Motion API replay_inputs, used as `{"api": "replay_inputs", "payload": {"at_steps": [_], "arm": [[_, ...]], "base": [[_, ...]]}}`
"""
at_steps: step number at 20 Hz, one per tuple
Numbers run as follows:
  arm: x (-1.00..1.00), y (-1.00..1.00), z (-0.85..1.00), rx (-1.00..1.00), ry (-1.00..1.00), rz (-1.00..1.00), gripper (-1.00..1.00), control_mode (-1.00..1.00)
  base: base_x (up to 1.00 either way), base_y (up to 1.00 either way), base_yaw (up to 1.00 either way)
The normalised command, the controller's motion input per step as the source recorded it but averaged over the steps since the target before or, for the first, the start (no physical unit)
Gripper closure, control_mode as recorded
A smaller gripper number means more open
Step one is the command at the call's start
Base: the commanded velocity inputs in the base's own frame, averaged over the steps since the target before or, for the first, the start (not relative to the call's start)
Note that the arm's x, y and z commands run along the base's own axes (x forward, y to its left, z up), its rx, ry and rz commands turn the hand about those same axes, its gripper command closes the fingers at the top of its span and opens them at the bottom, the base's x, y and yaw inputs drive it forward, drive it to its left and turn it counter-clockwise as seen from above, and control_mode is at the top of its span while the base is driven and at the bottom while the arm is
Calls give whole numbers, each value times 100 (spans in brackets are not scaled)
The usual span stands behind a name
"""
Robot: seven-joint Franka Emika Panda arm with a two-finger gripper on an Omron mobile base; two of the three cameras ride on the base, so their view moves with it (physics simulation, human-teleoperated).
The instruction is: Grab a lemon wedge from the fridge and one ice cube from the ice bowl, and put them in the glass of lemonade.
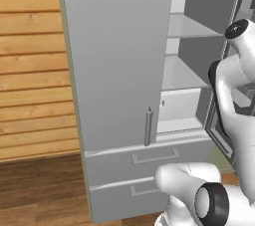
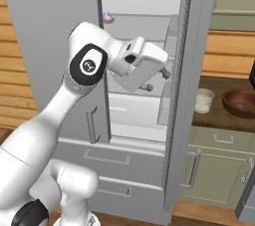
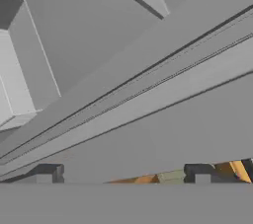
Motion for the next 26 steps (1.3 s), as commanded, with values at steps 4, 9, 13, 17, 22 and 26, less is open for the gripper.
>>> {"api": "replay_inputs", "payload": {"at_steps": [4, 9, 13, 17, 22, 26], "arm": [[-1, 100, -23, 59, -24, 14, -100, -100], [0, 100, -58, 61, -9, 30, -100, -100], [0, 100, -78, 42, 0, 41, -100, -100], [1, 100, -73, 7, -1, 38, -100, -100], [44, 91, -26, -2, -7, 7, -100, -100], [98, 48, -35, -2, -5, -5, -100, -100]], "base": [[0, 0, 0], [0, 0, 0], [0, 0, 0], [0, 0, 0], [0, 0, 0], [0, 0, 0]]}}
